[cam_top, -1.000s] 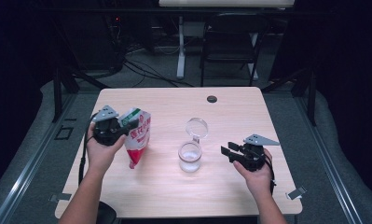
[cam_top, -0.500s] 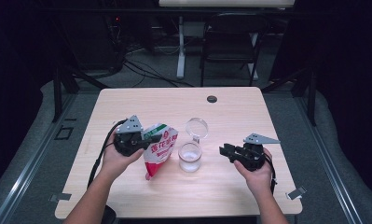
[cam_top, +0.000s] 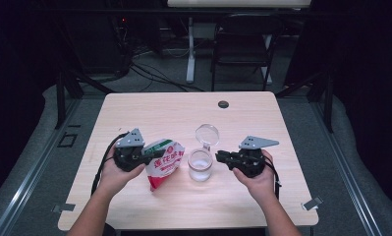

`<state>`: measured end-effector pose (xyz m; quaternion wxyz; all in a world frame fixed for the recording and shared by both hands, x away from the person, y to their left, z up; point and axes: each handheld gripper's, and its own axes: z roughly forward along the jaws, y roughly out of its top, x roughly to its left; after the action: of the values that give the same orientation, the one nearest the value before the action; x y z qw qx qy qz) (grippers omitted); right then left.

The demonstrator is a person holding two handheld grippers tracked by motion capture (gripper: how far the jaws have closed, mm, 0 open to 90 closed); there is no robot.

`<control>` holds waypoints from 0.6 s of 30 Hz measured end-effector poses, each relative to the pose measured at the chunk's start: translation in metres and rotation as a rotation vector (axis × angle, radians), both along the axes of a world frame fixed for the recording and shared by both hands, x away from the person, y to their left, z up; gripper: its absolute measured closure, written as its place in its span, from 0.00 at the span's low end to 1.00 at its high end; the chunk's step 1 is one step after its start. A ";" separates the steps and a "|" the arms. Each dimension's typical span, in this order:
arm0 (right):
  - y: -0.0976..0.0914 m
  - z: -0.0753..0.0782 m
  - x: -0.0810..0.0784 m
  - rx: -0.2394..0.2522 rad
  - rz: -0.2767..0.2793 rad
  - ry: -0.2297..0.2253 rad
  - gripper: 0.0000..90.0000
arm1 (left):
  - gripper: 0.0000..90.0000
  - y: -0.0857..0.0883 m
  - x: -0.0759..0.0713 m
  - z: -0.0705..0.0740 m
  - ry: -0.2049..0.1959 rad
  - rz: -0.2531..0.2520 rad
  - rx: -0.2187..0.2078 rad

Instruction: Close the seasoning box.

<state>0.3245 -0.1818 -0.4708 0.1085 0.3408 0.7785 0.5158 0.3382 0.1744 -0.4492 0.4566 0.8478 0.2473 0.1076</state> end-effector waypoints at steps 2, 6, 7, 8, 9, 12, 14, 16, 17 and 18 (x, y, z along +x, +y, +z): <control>0.008 0.007 0.001 -0.006 0.027 -0.004 0.93 | 1.00 0.002 -0.004 -0.005 0.015 0.008 0.005; 0.024 0.019 0.006 0.007 0.087 -0.009 0.97 | 1.00 0.001 -0.010 -0.012 0.034 0.026 -0.012; 0.029 0.021 0.008 0.006 0.098 -0.009 0.97 | 1.00 0.001 -0.010 -0.013 0.036 0.026 -0.015; 0.032 0.021 0.010 0.002 0.103 -0.008 0.97 | 1.00 0.000 -0.012 -0.015 0.040 0.034 -0.029; 0.038 0.022 0.013 0.000 0.116 -0.002 0.97 | 1.00 -0.002 -0.013 -0.017 0.036 0.040 -0.033; 0.050 0.025 0.022 -0.002 0.143 0.006 0.93 | 1.00 -0.005 -0.017 -0.023 0.040 0.046 -0.059; 0.058 0.025 0.026 0.004 0.156 0.008 0.90 | 1.00 -0.006 -0.019 -0.025 0.045 0.053 -0.077; 0.064 0.022 0.028 0.001 0.165 0.011 0.87 | 1.00 -0.007 -0.022 -0.026 0.042 0.070 -0.086; 0.067 0.020 0.028 -0.009 0.176 0.011 0.86 | 1.00 -0.008 -0.023 -0.026 0.035 0.077 -0.085; 0.069 0.017 0.027 -0.012 0.181 0.013 0.85 | 1.00 -0.008 -0.024 -0.027 0.024 0.087 -0.086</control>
<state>0.3512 -0.1124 -0.4534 0.0584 0.2719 0.8099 0.5164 0.3143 0.1660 -0.4758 0.4843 0.8172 0.2938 0.1064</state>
